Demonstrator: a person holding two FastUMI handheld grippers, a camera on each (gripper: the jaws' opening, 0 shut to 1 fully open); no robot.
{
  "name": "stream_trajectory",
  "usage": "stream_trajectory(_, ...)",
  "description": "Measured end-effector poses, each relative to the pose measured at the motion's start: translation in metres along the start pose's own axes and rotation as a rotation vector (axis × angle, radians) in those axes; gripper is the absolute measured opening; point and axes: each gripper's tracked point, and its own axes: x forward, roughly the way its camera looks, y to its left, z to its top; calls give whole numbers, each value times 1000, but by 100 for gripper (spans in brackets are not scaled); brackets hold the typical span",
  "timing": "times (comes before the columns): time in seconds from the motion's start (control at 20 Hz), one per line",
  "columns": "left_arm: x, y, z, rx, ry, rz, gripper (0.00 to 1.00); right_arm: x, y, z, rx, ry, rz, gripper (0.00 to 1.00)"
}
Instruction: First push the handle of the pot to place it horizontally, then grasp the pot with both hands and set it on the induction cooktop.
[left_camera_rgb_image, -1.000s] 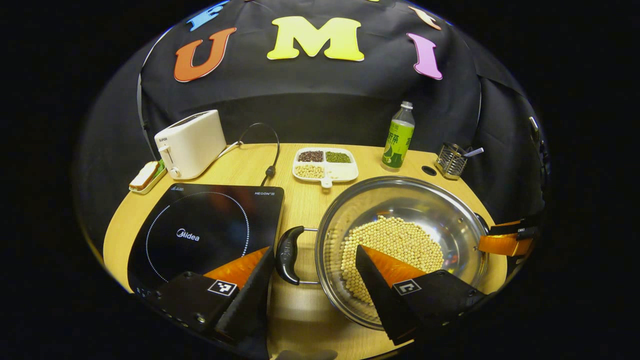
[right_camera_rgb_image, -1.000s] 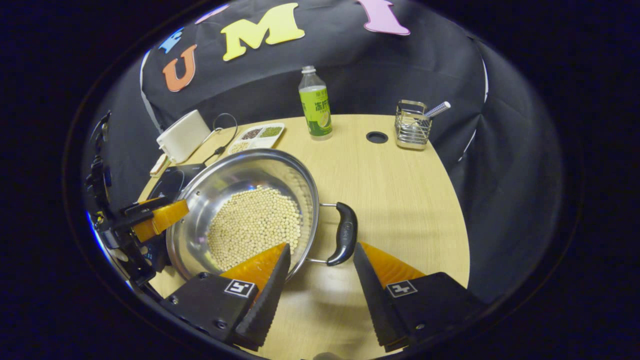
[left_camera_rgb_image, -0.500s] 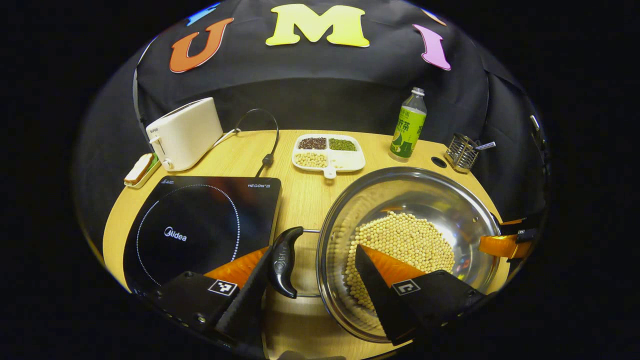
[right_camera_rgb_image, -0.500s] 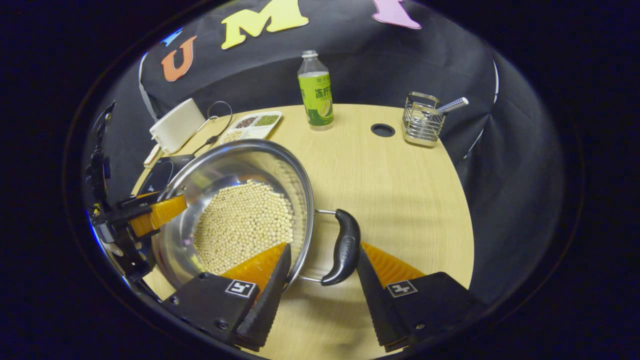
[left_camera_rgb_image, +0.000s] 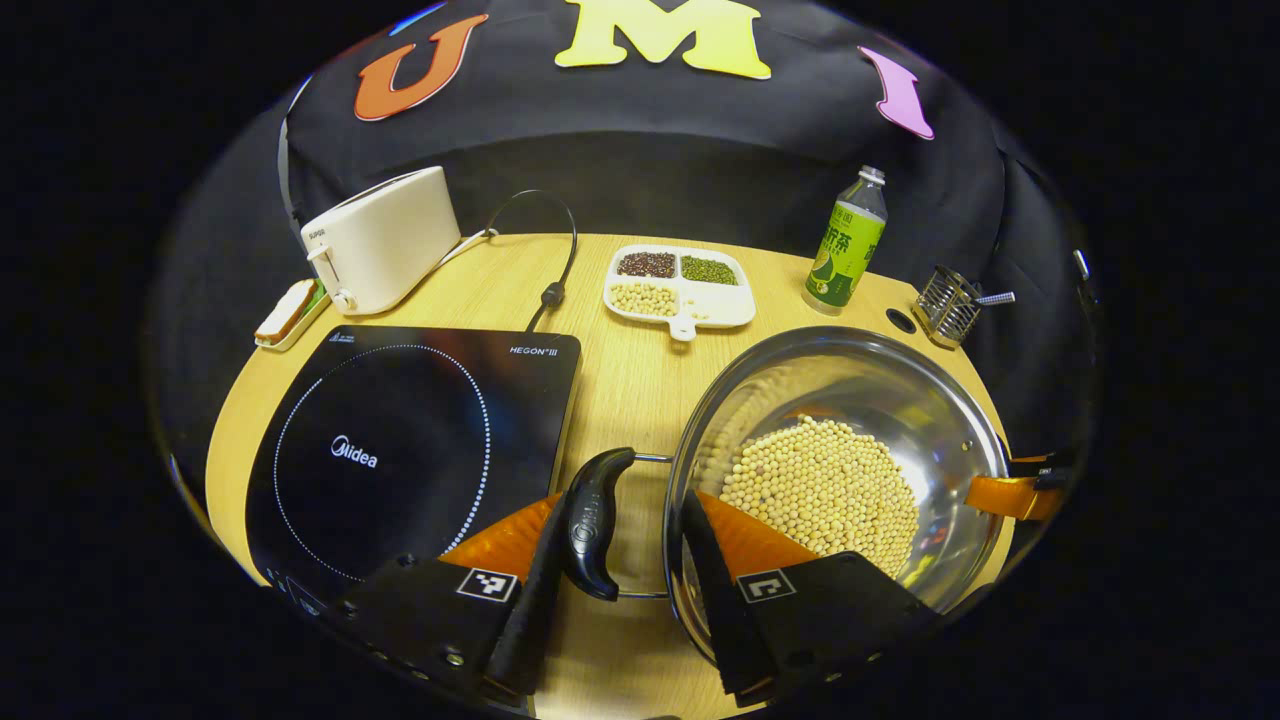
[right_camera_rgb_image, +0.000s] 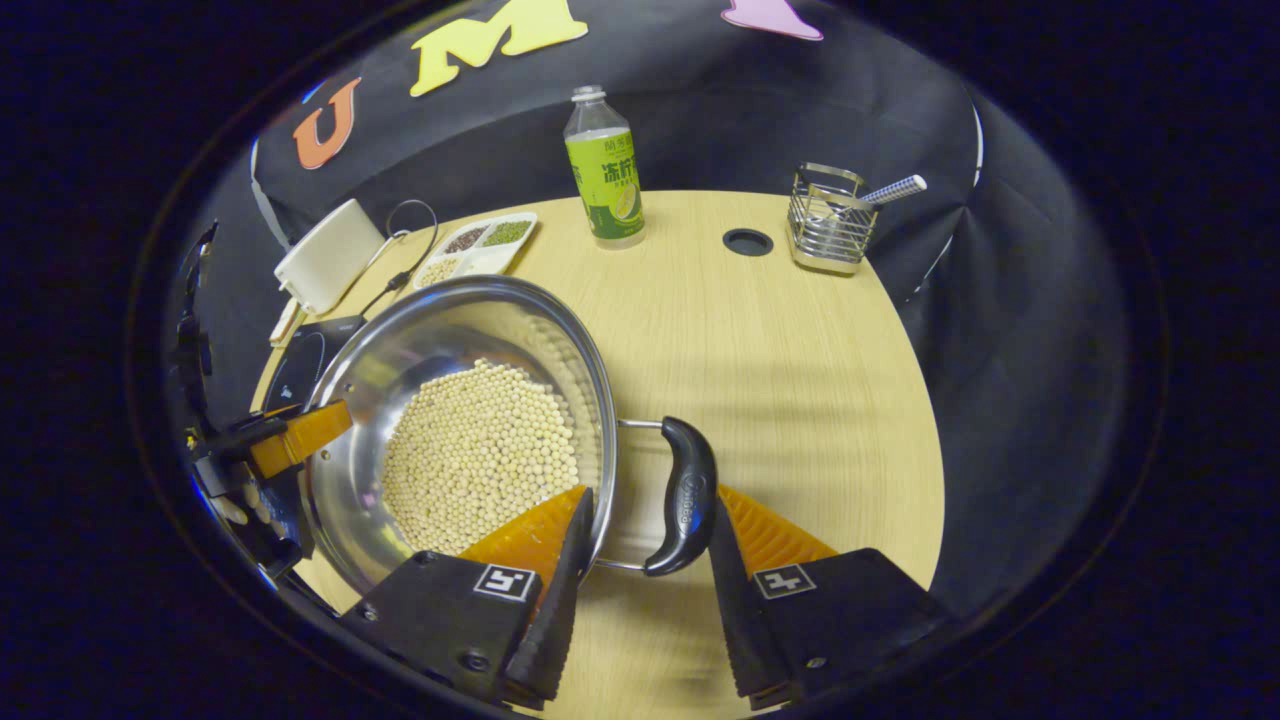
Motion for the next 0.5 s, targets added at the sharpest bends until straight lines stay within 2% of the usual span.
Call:
stream_trajectory(0.15,-3,-1,-1,-36,22,9,63,2,2,0,7,4,10,59)
stream_trajectory(0.45,-6,0,-3,19,27,4,59,-4,5,-3,31,-21,2,55)
stream_trajectory(0.5,-8,0,-5,24,33,-4,70,-9,5,-5,39,-28,-4,55)
